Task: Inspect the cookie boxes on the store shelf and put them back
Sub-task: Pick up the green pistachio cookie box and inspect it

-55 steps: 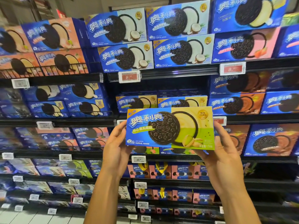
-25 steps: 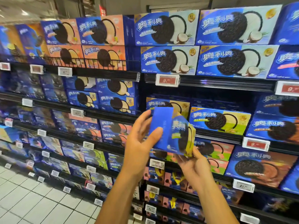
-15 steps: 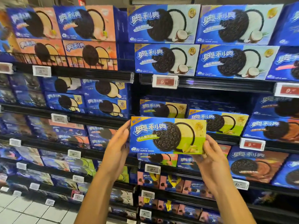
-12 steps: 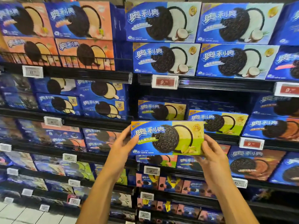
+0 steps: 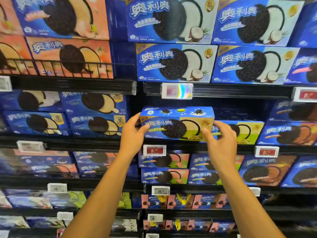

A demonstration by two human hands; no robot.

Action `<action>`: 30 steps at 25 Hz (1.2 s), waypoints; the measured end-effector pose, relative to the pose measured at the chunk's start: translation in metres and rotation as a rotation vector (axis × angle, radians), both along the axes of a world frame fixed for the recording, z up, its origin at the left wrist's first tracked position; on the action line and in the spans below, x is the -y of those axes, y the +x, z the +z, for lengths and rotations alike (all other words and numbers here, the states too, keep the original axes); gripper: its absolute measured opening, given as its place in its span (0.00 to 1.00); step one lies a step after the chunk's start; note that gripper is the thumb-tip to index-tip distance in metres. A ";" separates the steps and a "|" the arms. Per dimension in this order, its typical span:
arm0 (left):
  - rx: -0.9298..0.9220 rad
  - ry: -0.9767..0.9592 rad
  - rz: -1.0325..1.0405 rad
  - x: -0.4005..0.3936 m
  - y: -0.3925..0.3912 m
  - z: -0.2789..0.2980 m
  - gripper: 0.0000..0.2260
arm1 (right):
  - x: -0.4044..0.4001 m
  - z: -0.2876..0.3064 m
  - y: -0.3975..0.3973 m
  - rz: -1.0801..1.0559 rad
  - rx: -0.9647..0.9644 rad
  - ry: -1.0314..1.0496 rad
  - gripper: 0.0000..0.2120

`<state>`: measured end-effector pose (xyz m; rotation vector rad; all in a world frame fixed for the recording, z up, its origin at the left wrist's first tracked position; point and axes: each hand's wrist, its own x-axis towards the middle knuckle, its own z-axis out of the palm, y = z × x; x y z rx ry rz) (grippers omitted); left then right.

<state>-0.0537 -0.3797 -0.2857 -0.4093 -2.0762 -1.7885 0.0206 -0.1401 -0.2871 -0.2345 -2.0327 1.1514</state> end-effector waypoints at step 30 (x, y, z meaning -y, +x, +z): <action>0.094 -0.364 0.173 0.013 -0.030 -0.022 0.24 | 0.013 -0.007 -0.043 -0.127 0.219 0.466 0.21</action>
